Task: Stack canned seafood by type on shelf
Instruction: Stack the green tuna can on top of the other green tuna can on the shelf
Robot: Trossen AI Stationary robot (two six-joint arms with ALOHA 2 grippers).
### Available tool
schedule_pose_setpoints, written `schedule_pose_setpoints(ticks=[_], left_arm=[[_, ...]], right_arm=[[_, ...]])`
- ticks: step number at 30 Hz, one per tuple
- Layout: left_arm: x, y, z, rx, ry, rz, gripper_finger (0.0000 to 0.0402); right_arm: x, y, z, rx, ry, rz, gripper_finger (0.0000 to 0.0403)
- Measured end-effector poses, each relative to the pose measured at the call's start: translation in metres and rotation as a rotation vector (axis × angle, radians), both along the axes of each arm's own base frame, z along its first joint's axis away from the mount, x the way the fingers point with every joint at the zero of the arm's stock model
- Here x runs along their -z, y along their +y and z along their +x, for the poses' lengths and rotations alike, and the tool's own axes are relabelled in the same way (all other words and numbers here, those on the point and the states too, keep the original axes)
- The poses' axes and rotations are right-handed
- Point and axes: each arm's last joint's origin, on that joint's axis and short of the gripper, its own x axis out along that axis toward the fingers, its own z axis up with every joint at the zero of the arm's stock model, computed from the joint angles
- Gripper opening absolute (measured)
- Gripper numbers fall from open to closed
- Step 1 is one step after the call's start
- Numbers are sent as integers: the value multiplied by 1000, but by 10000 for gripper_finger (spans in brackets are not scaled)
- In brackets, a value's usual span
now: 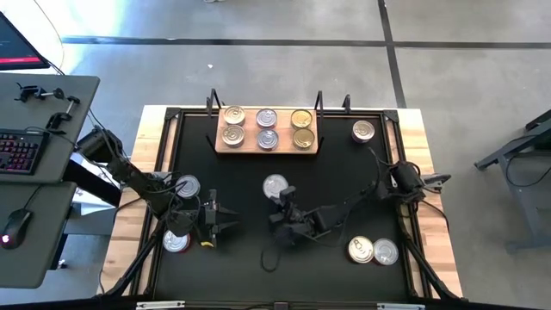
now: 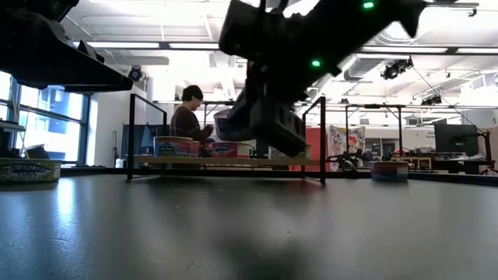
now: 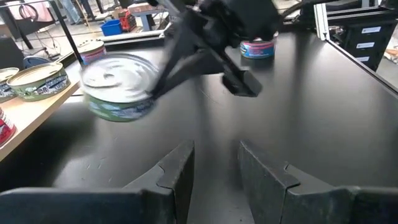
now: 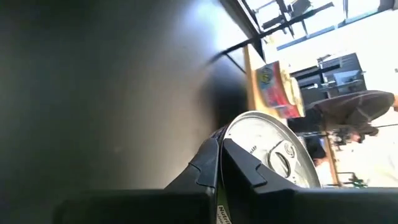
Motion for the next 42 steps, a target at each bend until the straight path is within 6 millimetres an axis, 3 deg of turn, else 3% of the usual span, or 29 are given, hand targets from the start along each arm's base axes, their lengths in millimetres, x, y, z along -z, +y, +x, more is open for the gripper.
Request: schedule_pose_setpoints(ticks=[6, 10, 13, 19, 24, 30, 42], left_arm=[[0, 0, 0, 0, 1, 0, 117], [0, 0, 0, 1, 3, 2, 117], [0, 0, 0, 1, 3, 3, 117], [0, 0, 0, 1, 3, 3, 117], [1, 0, 0, 2, 4, 4, 117], [1, 0, 0, 1, 5, 6, 117], [1, 0, 0, 1, 6, 5, 117]], right_arm=[[-39, -37, 0, 43, 3, -28, 0], [-78, -78, -7, 22, -7, 52, 0], [-96, -115, -10, 4, -11, 122, 0], [-93, -194, -12, 80, -10, 230, 0], [-82, -241, -22, 226, 5, 277, 0], [-80, -266, -32, 337, -23, 332, 0], [-76, -290, -44, 389, -22, 429, 0]])
